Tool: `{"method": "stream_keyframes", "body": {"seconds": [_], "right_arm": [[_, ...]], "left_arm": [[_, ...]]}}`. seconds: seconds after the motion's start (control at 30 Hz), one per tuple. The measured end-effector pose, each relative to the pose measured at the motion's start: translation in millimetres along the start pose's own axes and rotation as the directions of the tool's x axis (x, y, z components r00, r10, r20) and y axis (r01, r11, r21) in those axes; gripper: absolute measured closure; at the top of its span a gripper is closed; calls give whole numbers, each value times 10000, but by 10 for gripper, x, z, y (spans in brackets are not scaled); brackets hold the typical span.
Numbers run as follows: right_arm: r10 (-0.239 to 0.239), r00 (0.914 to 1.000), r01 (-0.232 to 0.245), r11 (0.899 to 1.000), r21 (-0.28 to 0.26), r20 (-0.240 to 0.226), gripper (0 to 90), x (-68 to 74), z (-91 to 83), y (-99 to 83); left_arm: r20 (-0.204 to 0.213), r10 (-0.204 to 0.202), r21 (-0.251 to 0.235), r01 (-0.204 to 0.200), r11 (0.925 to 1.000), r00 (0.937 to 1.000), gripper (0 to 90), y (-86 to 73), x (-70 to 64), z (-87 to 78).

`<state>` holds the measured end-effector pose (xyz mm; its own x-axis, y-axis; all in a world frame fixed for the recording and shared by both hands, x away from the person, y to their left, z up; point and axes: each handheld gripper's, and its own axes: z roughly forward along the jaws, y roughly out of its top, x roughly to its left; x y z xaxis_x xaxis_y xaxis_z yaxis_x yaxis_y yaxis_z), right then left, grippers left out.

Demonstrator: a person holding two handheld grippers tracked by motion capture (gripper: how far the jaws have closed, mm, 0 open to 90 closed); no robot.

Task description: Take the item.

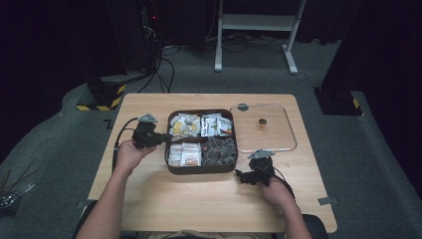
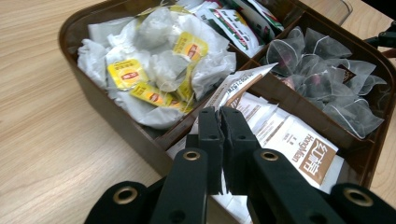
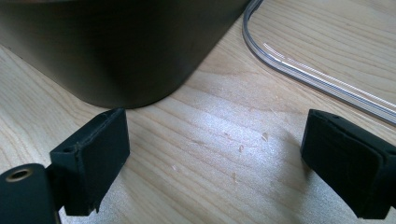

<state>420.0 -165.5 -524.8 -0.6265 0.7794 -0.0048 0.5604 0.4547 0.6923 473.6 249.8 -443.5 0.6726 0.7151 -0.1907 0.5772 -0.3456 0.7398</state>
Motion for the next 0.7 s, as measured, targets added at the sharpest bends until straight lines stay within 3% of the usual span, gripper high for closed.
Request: {"method": "stream_keyframes", "body": {"seconds": [0.7], "right_arm": [[-98,9999,98,10000,-16,-44,78,-12,15,14]], "left_arm": [[-439,-498,-263,487,9985,9978,873,-106,186,-313]]}}
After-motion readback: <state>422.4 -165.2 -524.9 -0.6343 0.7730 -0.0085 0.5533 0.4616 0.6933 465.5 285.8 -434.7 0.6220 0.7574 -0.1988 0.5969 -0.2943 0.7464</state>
